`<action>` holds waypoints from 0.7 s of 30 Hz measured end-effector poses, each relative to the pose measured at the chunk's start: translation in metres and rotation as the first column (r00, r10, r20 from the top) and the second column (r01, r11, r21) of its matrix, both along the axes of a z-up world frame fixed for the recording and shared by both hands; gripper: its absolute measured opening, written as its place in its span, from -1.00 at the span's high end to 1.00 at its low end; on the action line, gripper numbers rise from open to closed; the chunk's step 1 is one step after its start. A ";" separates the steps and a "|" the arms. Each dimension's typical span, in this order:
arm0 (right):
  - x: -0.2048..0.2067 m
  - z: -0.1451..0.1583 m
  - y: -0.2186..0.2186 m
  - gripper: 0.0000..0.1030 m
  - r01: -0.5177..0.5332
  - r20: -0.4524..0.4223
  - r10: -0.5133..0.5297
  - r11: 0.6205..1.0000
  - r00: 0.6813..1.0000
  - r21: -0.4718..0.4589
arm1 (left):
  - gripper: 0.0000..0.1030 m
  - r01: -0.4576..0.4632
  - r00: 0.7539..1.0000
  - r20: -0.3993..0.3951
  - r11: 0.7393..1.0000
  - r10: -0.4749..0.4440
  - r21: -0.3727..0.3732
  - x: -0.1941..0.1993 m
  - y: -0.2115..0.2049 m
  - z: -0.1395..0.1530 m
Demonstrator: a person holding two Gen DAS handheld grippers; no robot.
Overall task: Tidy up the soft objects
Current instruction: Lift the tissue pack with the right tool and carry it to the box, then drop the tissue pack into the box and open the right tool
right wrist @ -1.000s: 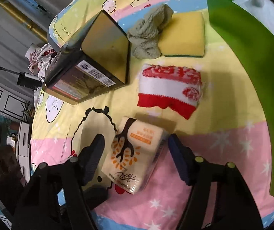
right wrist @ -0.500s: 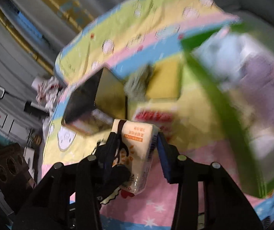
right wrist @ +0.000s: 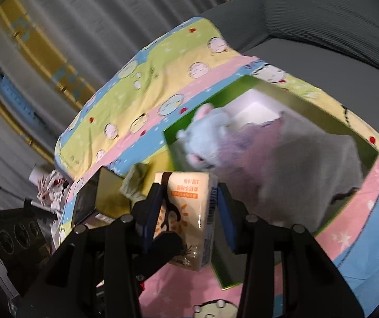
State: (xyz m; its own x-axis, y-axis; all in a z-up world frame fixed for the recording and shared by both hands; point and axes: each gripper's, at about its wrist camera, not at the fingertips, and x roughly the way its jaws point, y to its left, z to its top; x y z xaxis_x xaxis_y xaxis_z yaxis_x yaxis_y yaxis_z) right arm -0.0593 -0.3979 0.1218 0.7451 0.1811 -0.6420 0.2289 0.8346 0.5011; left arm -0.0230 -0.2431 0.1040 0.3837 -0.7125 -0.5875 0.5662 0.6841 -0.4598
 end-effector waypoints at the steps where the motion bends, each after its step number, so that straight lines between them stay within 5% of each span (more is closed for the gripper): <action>1: 0.000 -0.002 -0.005 0.18 0.016 -0.004 -0.016 1.000 1.000 0.005 | 0.25 0.011 1.000 -0.003 1.000 -0.011 0.005 0.001 -0.006 -0.001; 8: 0.003 -0.017 -0.021 0.17 0.053 -0.038 -0.051 0.997 0.998 0.058 | 0.25 0.039 0.999 -0.034 0.998 -0.038 0.047 0.003 -0.026 -0.010; 15: 0.007 -0.024 -0.022 0.17 0.080 -0.076 -0.078 0.996 0.994 0.024 | 0.25 -0.002 0.997 -0.080 1.000 0.003 0.012 0.007 -0.016 -0.014; 21: 0.001 -0.012 -0.019 -0.35 0.108 -0.032 -0.109 0.994 0.993 -0.031 | 0.25 -0.027 0.997 -0.071 1.000 0.027 -0.001 0.005 0.001 -0.004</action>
